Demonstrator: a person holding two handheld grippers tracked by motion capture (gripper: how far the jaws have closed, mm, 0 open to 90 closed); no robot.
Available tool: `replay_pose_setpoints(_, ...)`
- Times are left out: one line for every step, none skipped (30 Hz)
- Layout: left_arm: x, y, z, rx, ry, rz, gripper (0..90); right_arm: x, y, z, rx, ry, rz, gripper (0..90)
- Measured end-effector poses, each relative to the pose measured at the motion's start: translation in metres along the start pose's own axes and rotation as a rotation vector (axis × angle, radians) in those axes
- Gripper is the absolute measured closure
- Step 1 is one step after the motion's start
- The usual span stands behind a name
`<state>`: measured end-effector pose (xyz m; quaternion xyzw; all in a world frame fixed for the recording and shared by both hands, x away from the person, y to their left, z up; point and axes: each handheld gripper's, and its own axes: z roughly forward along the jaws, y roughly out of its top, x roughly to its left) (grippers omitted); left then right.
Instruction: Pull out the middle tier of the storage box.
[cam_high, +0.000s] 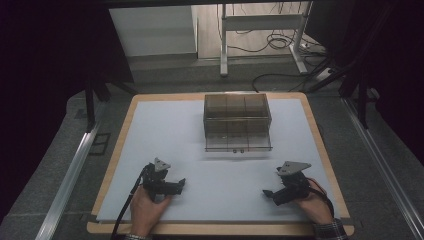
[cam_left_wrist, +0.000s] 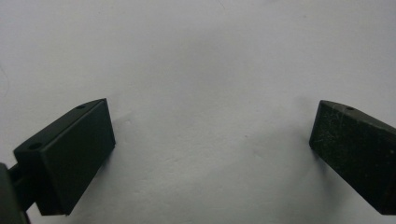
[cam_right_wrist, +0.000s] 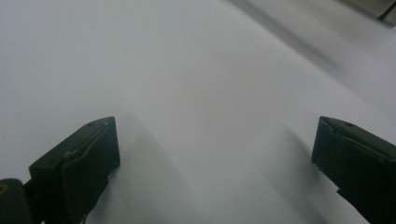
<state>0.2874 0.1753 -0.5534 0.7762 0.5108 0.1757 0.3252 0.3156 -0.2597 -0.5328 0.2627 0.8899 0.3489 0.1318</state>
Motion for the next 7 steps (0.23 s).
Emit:
replay_pose_setpoints(0.0000, 0.0000, 0.0000, 0.000, 0.000, 0.000, 0.0, 0.0000, 0.0001, 0.0000, 0.000, 0.000, 0.000, 0.7)
replay_pose_setpoints(0.0000, -0.0001, -0.0001, 0.000, 0.000, 0.001, 0.0, -0.0002, 0.0000, 0.0001, 0.001, 0.001, 0.002, 0.6)
replay_pose_setpoints(-0.0001, -0.0001, 0.0000, 0.000, 0.000, 0.000, 0.0, -0.0006, -0.0001, 0.0003, 0.002, 0.002, 0.005, 0.6)
replay_pose_setpoints(-0.0001, -0.0002, 0.0000, 0.000, 0.000, 0.001, 0.0, -0.0006, -0.0002, 0.0004, 0.002, 0.002, 0.005, 0.5)
replay_pose_setpoints(-0.0003, -0.0002, 0.0000, 0.001, 0.001, 0.001, 0.0, -0.0005, -0.0004, 0.0005, 0.003, 0.002, 0.004, 0.5)
replay_pose_setpoints(0.0000, -0.0001, 0.0000, 0.001, -0.001, 0.000, 0.0, -0.0005, -0.0005, 0.0005, 0.002, 0.002, 0.005, 0.5)
replay_pose_setpoints(-0.0001, -0.0001, 0.0000, 0.001, 0.000, 0.001, 0.0, -0.0004, -0.0005, 0.0006, 0.002, 0.003, 0.007, 0.5)
